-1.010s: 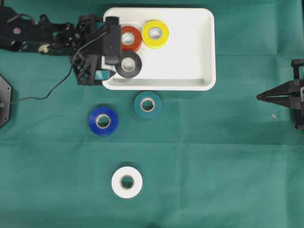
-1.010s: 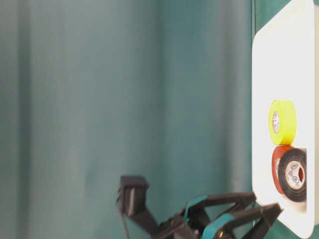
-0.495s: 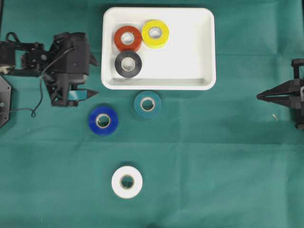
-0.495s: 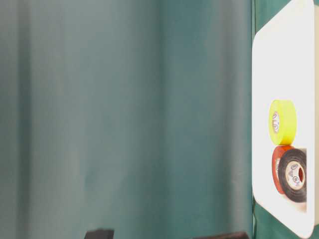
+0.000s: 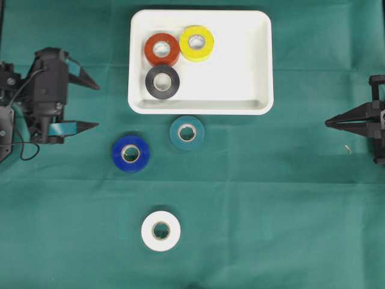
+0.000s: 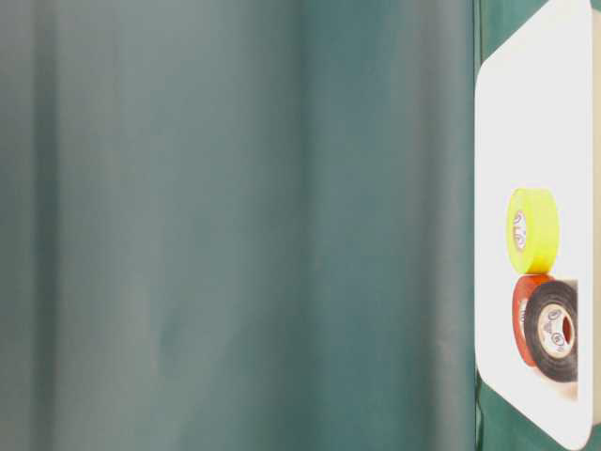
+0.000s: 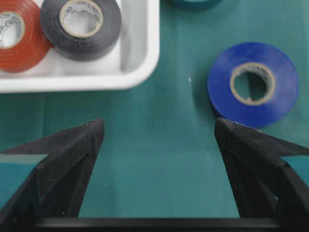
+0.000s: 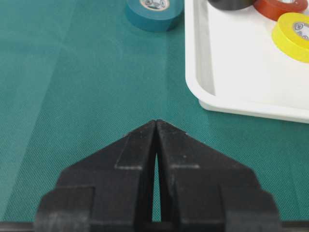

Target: Put the tape into the white case with the left arm.

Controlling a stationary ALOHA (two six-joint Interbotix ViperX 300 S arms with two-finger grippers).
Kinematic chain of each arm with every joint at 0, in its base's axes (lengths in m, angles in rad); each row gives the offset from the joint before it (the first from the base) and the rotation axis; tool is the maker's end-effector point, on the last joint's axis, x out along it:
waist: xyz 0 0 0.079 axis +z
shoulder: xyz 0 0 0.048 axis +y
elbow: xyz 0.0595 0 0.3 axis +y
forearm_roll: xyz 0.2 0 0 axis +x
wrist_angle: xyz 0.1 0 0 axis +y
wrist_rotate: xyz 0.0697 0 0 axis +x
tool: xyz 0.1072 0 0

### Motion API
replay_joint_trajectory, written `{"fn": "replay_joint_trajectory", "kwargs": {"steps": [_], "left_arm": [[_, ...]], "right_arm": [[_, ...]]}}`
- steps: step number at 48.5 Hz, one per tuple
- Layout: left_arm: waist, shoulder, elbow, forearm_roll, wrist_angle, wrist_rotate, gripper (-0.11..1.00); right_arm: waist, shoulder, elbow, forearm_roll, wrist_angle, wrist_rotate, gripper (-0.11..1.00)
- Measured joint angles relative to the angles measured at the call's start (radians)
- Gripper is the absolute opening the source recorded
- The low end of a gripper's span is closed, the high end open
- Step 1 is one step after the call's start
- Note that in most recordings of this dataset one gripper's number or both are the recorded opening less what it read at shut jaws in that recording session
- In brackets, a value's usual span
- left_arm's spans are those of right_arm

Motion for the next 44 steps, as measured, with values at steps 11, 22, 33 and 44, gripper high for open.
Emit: {"fn": "replay_joint_trajectory", "kwargs": {"steps": [11,22,33,44], "left_arm": [[-0.003,-0.077,0.051,0.000,0.000,-0.003,0.97],[-0.005,-0.163,0.091,0.002,0.002,-0.003,0.97],[-0.006,-0.209,0.114,0.002,0.002,-0.005,0.97],[-0.006,-0.213,0.118,0.002,0.002,-0.005,0.97]], "right_arm": [[0.000,0.000,0.000,0.000,0.000,0.000,-0.09],[0.000,0.000,0.000,0.000,0.000,0.000,-0.09],[0.000,0.000,0.000,0.000,0.000,0.000,-0.09],[0.000,0.000,0.000,-0.002,0.000,0.000,-0.09]]}}
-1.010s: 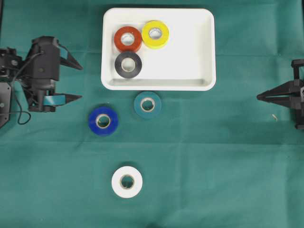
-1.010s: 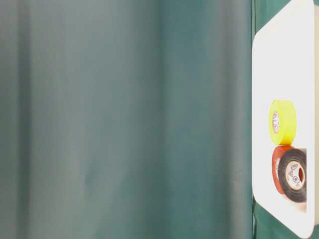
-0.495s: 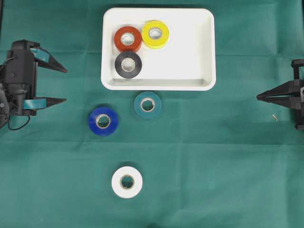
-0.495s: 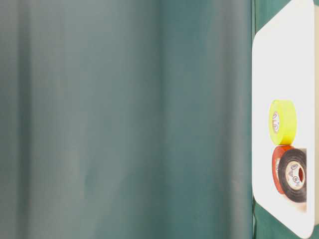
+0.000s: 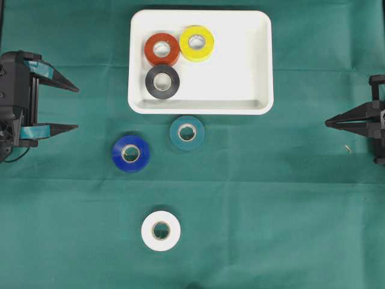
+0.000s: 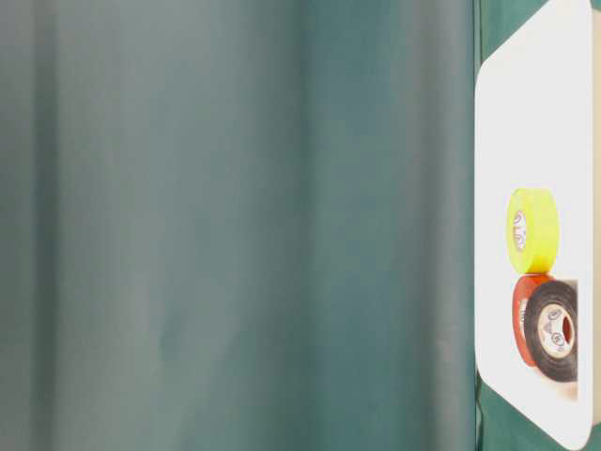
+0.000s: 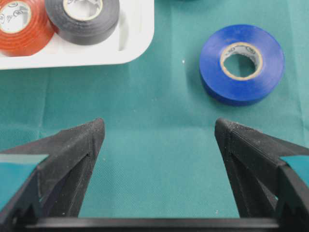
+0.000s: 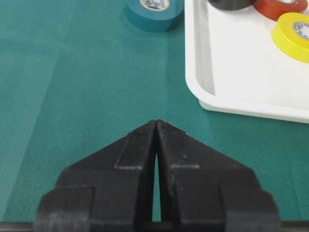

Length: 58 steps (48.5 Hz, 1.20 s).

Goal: Put the tape into the white case with the left arm.
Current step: 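Move the left gripper over the teal tape roll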

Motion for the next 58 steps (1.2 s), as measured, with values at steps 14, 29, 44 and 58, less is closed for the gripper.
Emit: {"fn": "replay_joint_trajectory", "kwargs": {"steps": [14,29,44,58], "left_arm": [[0.000,0.000,0.000,0.000,0.000,-0.018,0.97],[-0.009,0.003,0.000,-0.002,0.000,-0.025,0.97],[-0.034,0.107,-0.048,-0.002,-0.046,-0.025,0.97],[-0.072,0.270,-0.144,-0.002,-0.052,-0.025,0.95]], "right_arm": [[0.000,0.000,0.000,0.002,0.000,0.000,-0.09],[0.000,0.000,0.000,0.000,0.000,0.000,-0.09],[0.000,0.000,0.000,0.000,0.000,0.000,-0.09],[0.000,0.000,-0.002,0.002,0.000,0.000,-0.09]]}}
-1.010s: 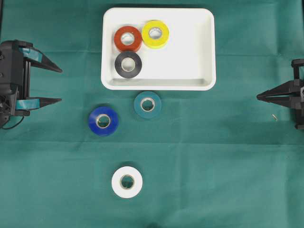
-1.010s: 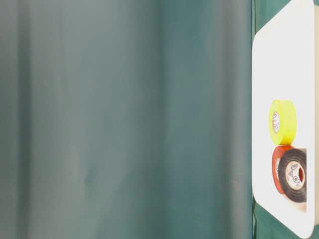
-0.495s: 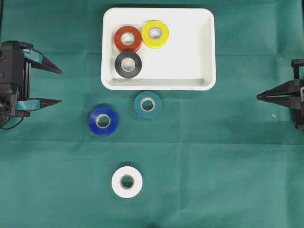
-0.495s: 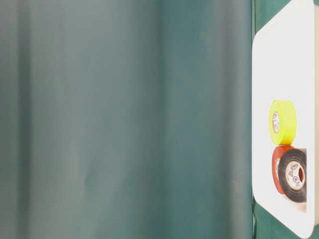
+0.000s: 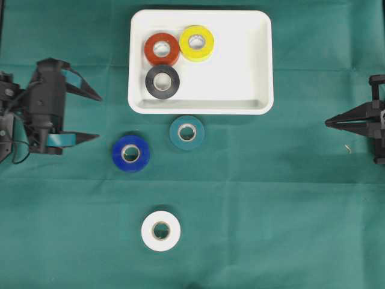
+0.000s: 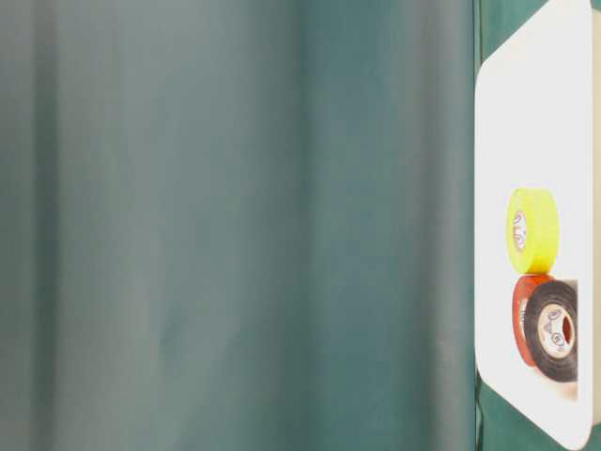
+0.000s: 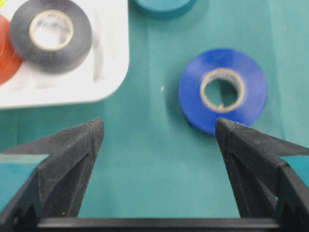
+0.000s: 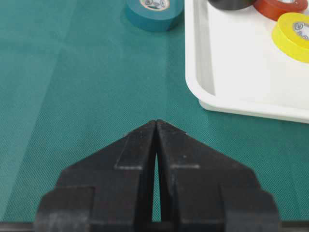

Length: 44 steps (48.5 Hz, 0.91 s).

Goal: Put the tape into the white case with the left arm.
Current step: 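Move the left gripper over the teal tape roll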

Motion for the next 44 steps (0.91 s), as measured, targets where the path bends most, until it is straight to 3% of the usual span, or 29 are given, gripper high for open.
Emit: {"fn": "replay_joint_trajectory", "kwargs": {"steps": [44], "left_arm": [[-0.130,0.456,-0.331,0.000,-0.021,0.002,0.93]], "right_arm": [[0.000,0.000,0.000,-0.002,0.000,-0.002,-0.09]]}}
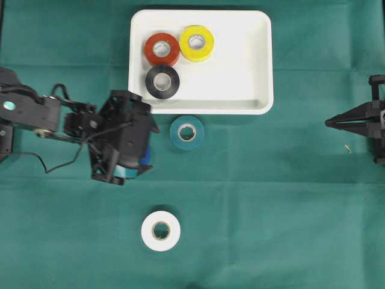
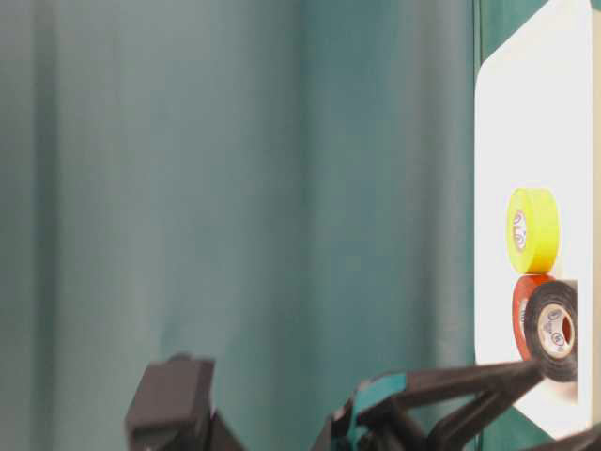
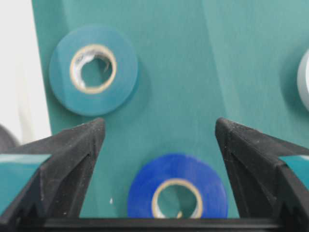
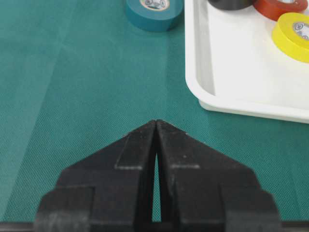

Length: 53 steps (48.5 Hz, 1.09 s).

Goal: Put the tape into the white case with the left arm.
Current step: 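Move the left gripper over the teal tape roll, then lower the left gripper into the teal roll's core and grasp it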

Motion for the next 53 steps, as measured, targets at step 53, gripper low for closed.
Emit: {"fn": "replay_joint_trajectory", "kwargs": {"steps": [53], "left_arm": [[0.015,0.288,-0.216,0.002,0.072,0.000,0.93]], "right_arm": [[0.000,0.000,0.003,0.000,0.000,0.002,-0.09]]}}
